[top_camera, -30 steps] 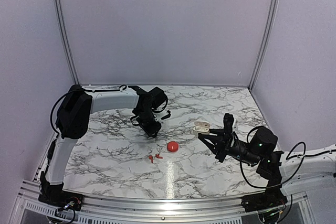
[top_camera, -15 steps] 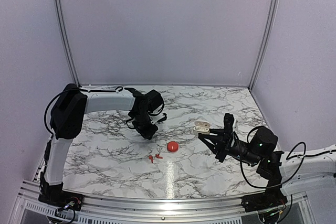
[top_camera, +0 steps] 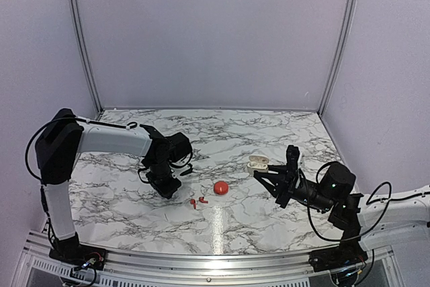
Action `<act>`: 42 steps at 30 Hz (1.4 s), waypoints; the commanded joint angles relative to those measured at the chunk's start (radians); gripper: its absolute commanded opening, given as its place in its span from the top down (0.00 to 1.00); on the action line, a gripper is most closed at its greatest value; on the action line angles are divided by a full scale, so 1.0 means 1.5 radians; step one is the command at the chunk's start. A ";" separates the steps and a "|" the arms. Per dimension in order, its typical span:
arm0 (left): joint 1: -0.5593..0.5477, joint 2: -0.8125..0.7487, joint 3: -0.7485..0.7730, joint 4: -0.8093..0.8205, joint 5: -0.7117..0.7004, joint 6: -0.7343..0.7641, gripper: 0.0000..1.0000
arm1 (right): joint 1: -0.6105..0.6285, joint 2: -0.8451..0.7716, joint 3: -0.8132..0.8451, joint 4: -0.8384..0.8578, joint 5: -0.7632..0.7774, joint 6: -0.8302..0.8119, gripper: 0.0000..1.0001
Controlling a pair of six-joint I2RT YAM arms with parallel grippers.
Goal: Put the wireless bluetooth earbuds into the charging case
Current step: Move the right earbud to the center of the board.
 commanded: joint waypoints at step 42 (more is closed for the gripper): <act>-0.070 -0.037 -0.113 -0.075 0.001 -0.096 0.72 | -0.005 -0.006 0.015 0.003 -0.012 -0.010 1.00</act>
